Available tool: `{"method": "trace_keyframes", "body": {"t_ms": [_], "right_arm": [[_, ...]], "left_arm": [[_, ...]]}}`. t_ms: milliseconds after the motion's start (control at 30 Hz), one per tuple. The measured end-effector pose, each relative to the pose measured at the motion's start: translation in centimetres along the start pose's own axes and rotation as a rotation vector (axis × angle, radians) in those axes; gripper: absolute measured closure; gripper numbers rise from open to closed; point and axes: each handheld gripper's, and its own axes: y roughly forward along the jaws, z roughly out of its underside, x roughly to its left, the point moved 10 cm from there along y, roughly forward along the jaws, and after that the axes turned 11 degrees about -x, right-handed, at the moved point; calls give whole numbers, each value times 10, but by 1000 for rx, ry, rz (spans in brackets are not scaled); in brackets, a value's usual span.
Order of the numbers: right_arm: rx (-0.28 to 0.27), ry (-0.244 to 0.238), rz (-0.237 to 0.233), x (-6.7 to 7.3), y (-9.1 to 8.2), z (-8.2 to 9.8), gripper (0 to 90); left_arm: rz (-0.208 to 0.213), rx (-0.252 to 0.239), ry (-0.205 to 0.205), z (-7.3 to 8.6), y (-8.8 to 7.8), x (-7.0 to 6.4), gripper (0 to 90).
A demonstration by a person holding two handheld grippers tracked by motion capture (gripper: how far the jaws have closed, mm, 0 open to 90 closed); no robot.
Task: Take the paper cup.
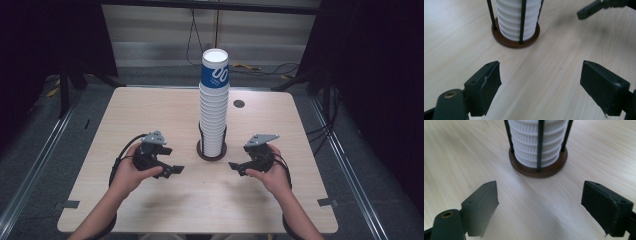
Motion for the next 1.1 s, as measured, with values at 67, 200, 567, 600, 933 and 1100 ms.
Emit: {"method": "trace_keyframes", "body": {"t_ms": [67, 200, 567, 600, 933, 1100], "right_arm": [[2, 2, -8, 3, 1, -6, 133], [6, -13, -13, 4, 2, -18, 132], [-15, 9, -28, 2, 1, -55, 130], [-15, 9, -28, 2, 1, -55, 130], [-44, 10, -56, 10, 9, -88, 130], [-57, 12, -62, 10, 10, -98, 130]], "left_arm": [[2, 2, 15, -13, -2, -1, 160], [4, -23, 28, -42, -5, 2, 160], [-14, -44, 54, -93, -5, 11, 160], [-14, -44, 54, -93, -5, 11, 160], [6, -91, 54, -136, -2, 11, 159], [-2, -65, 77, -145, 1, 12, 159]]}}
